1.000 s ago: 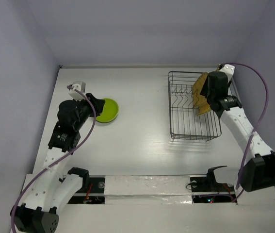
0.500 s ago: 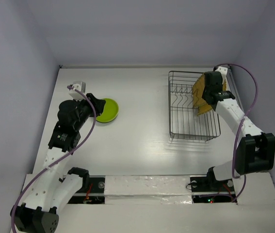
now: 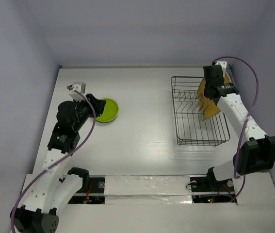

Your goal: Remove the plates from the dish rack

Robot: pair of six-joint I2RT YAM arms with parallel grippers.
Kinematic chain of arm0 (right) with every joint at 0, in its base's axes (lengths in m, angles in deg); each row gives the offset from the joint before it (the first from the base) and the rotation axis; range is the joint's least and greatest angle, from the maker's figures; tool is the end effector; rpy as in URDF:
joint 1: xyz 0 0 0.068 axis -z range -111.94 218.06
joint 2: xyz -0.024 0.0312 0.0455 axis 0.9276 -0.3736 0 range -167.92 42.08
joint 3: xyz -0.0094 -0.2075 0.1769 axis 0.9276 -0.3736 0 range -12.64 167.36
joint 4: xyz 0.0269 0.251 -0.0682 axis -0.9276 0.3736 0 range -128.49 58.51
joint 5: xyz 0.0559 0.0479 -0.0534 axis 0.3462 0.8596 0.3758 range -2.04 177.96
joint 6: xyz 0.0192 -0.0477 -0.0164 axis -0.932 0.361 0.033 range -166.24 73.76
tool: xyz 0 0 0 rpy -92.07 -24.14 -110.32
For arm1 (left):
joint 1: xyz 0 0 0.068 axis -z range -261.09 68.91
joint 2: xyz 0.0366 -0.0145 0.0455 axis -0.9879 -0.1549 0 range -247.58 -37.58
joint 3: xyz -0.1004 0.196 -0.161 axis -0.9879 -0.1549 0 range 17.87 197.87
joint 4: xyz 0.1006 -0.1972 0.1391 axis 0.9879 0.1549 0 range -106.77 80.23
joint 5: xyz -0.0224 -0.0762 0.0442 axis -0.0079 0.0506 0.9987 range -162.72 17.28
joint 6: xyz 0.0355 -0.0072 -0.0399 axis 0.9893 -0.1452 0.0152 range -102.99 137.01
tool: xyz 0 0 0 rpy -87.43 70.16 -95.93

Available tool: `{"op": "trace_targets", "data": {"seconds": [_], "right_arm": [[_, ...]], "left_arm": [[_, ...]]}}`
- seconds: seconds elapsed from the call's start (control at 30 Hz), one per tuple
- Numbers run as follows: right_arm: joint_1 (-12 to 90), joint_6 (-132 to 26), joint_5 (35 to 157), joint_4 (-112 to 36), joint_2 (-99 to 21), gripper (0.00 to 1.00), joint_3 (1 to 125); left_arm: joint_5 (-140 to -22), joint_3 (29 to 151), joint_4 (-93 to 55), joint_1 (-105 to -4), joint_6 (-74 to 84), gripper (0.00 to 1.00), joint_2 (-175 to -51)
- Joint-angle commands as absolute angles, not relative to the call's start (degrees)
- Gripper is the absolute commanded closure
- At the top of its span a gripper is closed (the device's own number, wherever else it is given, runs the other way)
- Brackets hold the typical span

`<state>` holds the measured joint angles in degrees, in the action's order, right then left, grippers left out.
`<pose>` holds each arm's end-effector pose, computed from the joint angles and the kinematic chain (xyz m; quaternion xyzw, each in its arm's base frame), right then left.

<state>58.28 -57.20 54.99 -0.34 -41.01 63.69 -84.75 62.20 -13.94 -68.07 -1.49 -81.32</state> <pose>0.3109 0.0339 0.3329 0.1179 0.8844 -0.1917 0.4089 0.1759 -0.0483 0.3542 0.0382 0.7195 -0.2600 0.6429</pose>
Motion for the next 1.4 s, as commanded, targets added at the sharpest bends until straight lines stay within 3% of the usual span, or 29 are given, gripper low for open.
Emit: {"op": "trace_targets", "data": {"seconds": [0.0,0.23,0.43,0.67,1.03,1.37], "right_arm": [[56.9,-54.5,48.4,-4.8,-35.9,1.0,73.3],[55.2,-54.3,51.6,-3.3,-30.7,1.0,78.7],[55.2,-56.6,59.4,-6.6,-27.7,1.0,75.3],[50.8,-65.8,87.0,-21.2,-22.5,1.0,63.1],[37.5,-71.4,97.7,-31.8,-36.7,1.0,55.0],[34.3,-70.7,101.8,-33.6,-44.2,1.0,48.5]], "left_arm": [[-85.8,61.6,-16.4,-68.4,-1.6,0.73,-79.9],[-85.8,61.6,-16.4,-68.4,-1.7,0.72,-80.0],[-84.8,61.5,-16.4,-68.4,-1.6,0.72,-79.9],[-84.3,61.7,-16.4,-69.0,-1.4,0.72,-80.2],[-83.8,61.7,-16.4,-69.0,-1.4,0.72,-80.3],[-84.4,61.6,-16.4,-69.0,-1.4,0.72,-80.4]]}}
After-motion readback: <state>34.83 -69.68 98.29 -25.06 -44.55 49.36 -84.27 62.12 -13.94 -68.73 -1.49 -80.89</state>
